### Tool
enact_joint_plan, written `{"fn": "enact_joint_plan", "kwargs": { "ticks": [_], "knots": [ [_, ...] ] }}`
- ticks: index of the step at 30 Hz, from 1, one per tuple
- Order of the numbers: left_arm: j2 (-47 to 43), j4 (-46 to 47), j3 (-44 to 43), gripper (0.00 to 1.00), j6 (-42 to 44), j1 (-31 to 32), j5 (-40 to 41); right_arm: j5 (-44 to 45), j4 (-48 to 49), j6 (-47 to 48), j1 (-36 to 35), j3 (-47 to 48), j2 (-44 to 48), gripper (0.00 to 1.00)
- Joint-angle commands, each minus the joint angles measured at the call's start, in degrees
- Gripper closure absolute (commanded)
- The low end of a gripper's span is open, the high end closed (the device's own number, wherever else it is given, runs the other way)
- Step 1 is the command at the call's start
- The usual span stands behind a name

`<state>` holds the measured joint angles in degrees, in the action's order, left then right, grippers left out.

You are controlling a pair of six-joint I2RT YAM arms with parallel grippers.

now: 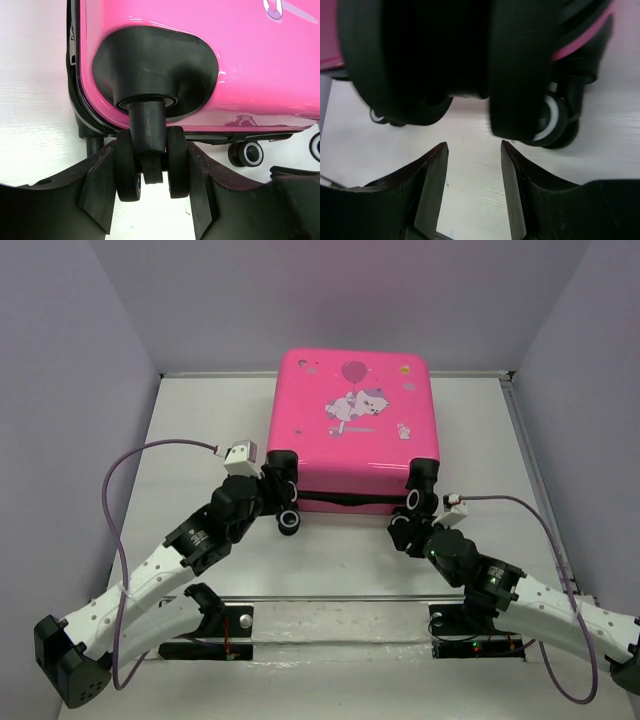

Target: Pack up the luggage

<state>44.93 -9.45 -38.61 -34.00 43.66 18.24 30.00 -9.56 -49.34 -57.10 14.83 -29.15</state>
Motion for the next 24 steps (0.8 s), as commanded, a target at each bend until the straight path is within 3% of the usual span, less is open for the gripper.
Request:
{"fn": "enact_joint_plan", "kwargs": {
  "ticks": [1,5,8,9,13,24],
  "knots": [
    [-0.89,12.97,-4.9,0.94,1.04,-4.01,-2.76,15.51,-3.89,-6.38,-0.38,-1.12,0.5,0.48],
    [-0.9,13.76,-5.68,0.94,0.69,-7.09,-7.76,25.43,-1.44,-3.41,-0.38,-0.33,-0.73,0.51],
    [-0.28,14.02,-5.95,0.94,0.69,-7.45,-9.18,26.43,8.29,3.8,-0.38,-1.55,-0.74,0.52],
    [-0.28,14.2,-5.69,0.94,0.51,-7.54,-9.8,25.99,12.42,9.64,-0.38,-2.08,-0.82,0.53],
    [-1.07,14.46,-4.11,0.94,0.07,-7.54,-10.68,21.61,24.92,18.04,1.46,-3.84,-3.54,0.58],
    [-4.41,13.76,-0.85,0.94,-1.51,-7.62,-13.32,15.79,44.53,24.2,4.62,-5.42,-16.11,0.58]
  ]
}}
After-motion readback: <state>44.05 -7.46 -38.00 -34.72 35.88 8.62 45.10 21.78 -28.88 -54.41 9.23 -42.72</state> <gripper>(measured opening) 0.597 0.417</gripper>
